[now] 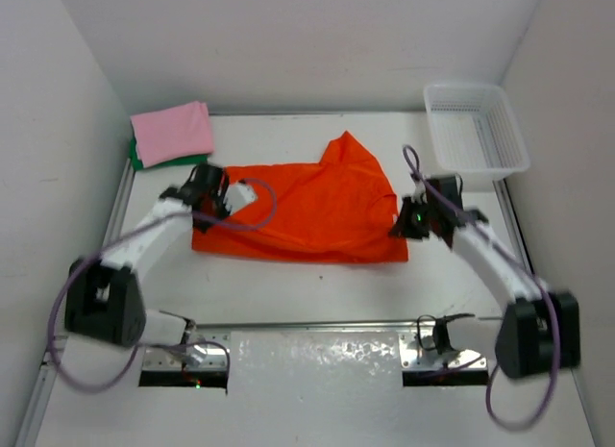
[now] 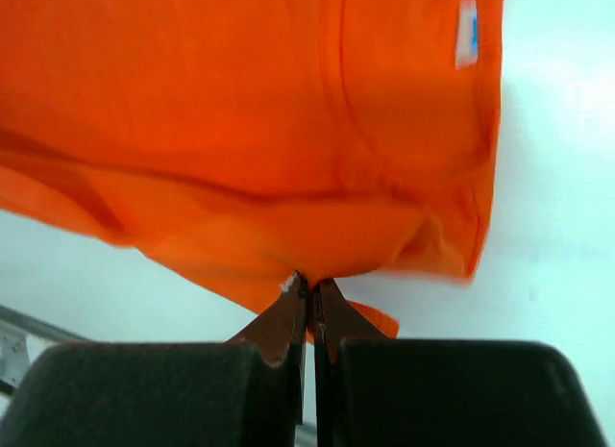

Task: Fold and stack the t-shirts
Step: Flatten out the tshirt

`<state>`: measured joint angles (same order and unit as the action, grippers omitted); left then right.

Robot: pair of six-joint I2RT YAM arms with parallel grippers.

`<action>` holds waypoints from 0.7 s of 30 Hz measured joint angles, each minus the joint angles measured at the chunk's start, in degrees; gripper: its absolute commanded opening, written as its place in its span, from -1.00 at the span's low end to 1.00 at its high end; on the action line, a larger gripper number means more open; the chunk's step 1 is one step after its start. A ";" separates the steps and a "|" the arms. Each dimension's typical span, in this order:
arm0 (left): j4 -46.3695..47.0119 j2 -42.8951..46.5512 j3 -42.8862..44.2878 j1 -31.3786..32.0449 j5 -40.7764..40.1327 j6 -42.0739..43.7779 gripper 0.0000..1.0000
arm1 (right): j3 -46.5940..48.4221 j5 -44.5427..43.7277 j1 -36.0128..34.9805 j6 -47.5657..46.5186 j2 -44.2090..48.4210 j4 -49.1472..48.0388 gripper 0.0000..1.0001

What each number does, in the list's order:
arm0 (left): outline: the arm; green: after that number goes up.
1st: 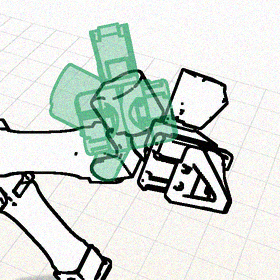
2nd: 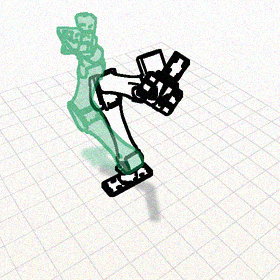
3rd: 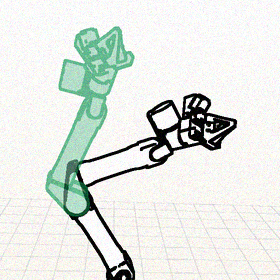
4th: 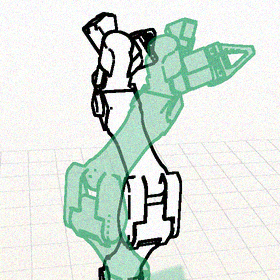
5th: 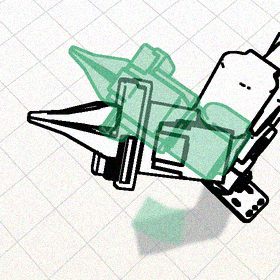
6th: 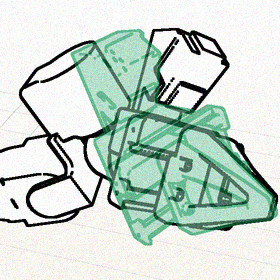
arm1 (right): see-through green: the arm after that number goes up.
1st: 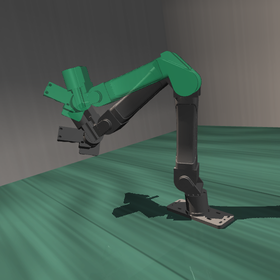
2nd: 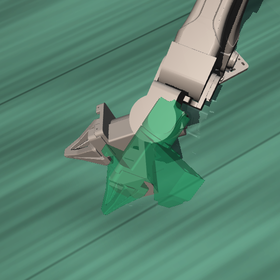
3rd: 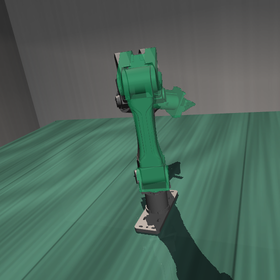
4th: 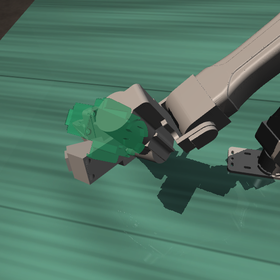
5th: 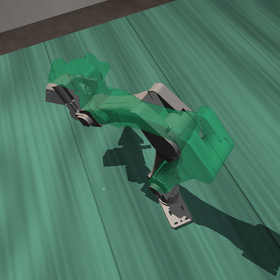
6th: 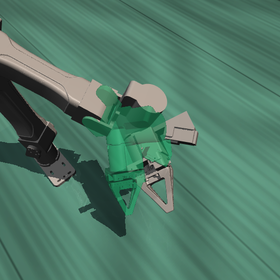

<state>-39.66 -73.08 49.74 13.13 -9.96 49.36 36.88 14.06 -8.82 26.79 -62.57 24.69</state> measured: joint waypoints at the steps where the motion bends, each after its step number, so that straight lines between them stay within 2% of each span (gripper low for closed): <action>1: 0.07 -3.23 3.13 0.00 -0.31 0.02 -1.00 | 3.91 0.11 0.04 -0.20 -5.16 -0.09 -1.00; 3: -0.59 -14.82 14.58 -0.15 -1.36 -0.46 -1.00 | 16.50 0.74 0.63 -0.37 -18.78 1.14 -1.00; 5: -1.05 -28.63 33.05 -0.74 -2.12 -2.25 -1.00 | 35.69 1.86 1.97 0.13 -33.77 0.90 -1.00; 7: -0.04 -40.79 52.50 -1.77 -2.73 -4.83 -1.00 | 53.66 2.58 3.50 1.55 -44.41 0.07 -1.00; 9: 0.44 -49.18 69.64 -2.95 -3.56 -6.82 -1.00 | 70.79 2.62 4.87 3.17 -52.39 -0.22 -1.00; 11: 4.68 -52.22 80.17 -4.00 -4.35 -8.07 -1.00 | 86.44 2.25 5.84 5.07 -57.79 -0.74 -1.00; 13: 10.34 -47.89 79.60 -4.72 -4.57 -8.28 -1.00 | 93.66 1.44 6.78 7.08 -58.07 -2.64 -1.00; 15: 14.53 -41.11 75.76 -5.29 -4.39 -7.89 -1.00 | 93.66 0.96 7.50 8.83 -54.62 -6.38 -1.00; 21: 25.40 -24.28 62.34 -5.01 -1.51 -5.35 -1.00 | 75.14 0.52 8.17 10.34 -39.30 -14.91 -1.00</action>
<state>-14.26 -97.36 112.07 8.12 -11.46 44.01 112.03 14.59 -0.64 37.12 -101.86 9.78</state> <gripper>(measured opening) 0.021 0.002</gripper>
